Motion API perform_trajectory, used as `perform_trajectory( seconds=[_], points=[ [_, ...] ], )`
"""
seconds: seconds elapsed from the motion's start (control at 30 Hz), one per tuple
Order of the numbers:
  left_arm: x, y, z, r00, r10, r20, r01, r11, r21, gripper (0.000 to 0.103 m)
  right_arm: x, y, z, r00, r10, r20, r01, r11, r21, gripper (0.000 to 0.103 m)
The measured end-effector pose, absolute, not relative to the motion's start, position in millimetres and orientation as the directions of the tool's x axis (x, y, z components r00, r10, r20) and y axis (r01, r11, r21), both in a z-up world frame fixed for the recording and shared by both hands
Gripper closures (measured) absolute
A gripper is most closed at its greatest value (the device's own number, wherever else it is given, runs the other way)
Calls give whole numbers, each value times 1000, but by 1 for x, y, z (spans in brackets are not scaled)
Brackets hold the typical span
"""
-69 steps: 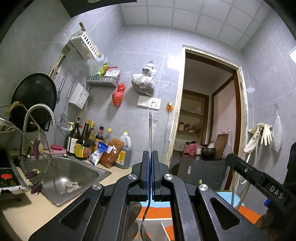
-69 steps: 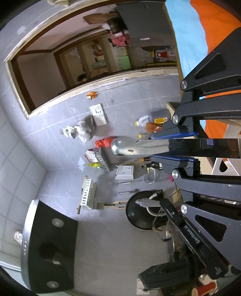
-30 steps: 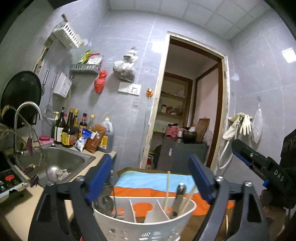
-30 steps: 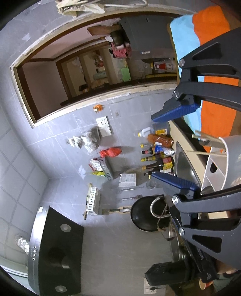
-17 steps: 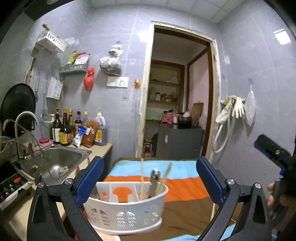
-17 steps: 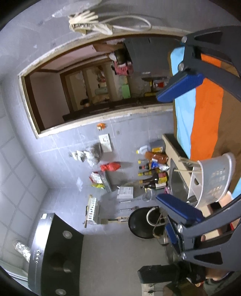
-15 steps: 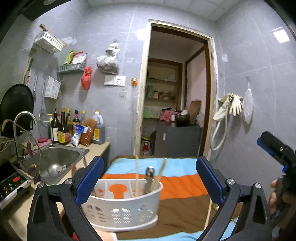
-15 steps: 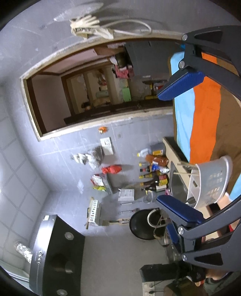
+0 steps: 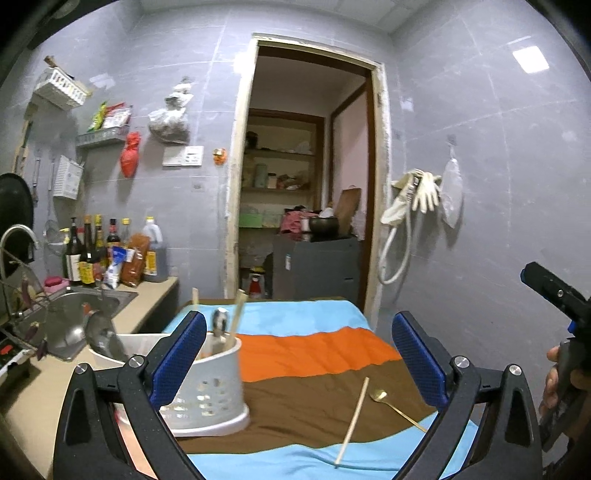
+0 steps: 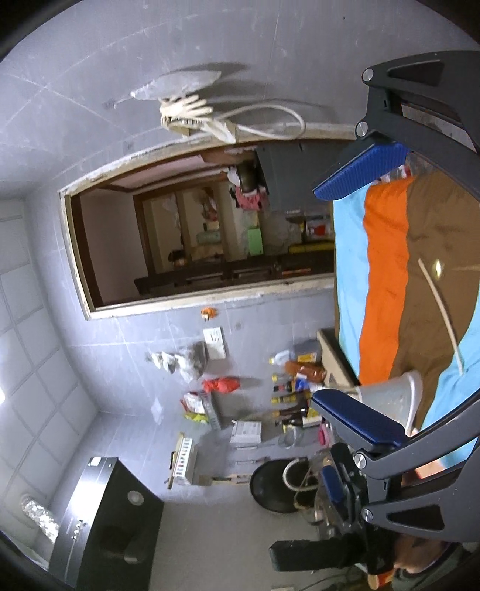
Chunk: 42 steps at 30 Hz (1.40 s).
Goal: Organize utensils
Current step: 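Move both tools back toward the last chopstick and gold spoon, then close the left tool on the wooden chopstick while the right tool closes on the gold spoon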
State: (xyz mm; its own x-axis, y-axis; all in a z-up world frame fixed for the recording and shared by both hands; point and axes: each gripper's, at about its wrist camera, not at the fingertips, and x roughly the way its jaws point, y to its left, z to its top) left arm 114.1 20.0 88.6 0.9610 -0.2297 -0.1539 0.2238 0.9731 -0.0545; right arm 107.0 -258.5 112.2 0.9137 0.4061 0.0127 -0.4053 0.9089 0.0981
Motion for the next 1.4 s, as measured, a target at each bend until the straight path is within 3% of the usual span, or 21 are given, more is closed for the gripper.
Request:
perform_trajectory(
  seconds=[0.17, 0.4, 0.83, 0.9, 0.97, 1.03, 1.1, 1.17, 1.23, 1.4],
  points=[
    [130, 5, 72, 939, -276, -205, 273, 961, -40, 4, 117, -267, 89, 928, 370, -44, -365, 926, 95, 0],
    [168, -6, 39, 883, -311, -351, 311, 949, -60, 4, 144, -281, 58, 916, 365, -166, -344, 928, 144, 0],
    [229, -29, -8, 691, -417, -591, 430, 894, -128, 5, 195, -280, 10, 795, 376, -476, -348, 926, 150, 0],
    [238, -32, -12, 661, -435, -611, 447, 883, -144, 6, 197, -276, 4, 774, 375, -510, -364, 923, 127, 6],
    [246, -35, -14, 631, -446, -635, 468, 872, -148, 13, 200, -269, -3, 747, 376, -548, -386, 917, 103, 15],
    [254, -42, -20, 588, -457, -667, 495, 856, -149, 32, 204, -264, -9, 720, 377, -582, -405, 910, 89, 27],
    [263, -48, -25, 544, -465, -698, 516, 842, -159, 43, 209, -258, -15, 686, 392, -613, -428, 899, 97, 39],
    [270, -53, -32, 497, -479, -724, 538, 824, -176, 53, 212, -254, -19, 651, 411, -638, -450, 886, 111, 46],
    [278, -59, -38, 447, -488, -750, 566, 803, -184, 69, 216, -248, -23, 616, 428, -661, -472, 872, 125, 51],
    [295, -68, -49, 378, -493, -784, 589, 781, -207, 79, 224, -234, -31, 554, 427, -715, -509, 853, 115, 68]
  ],
)
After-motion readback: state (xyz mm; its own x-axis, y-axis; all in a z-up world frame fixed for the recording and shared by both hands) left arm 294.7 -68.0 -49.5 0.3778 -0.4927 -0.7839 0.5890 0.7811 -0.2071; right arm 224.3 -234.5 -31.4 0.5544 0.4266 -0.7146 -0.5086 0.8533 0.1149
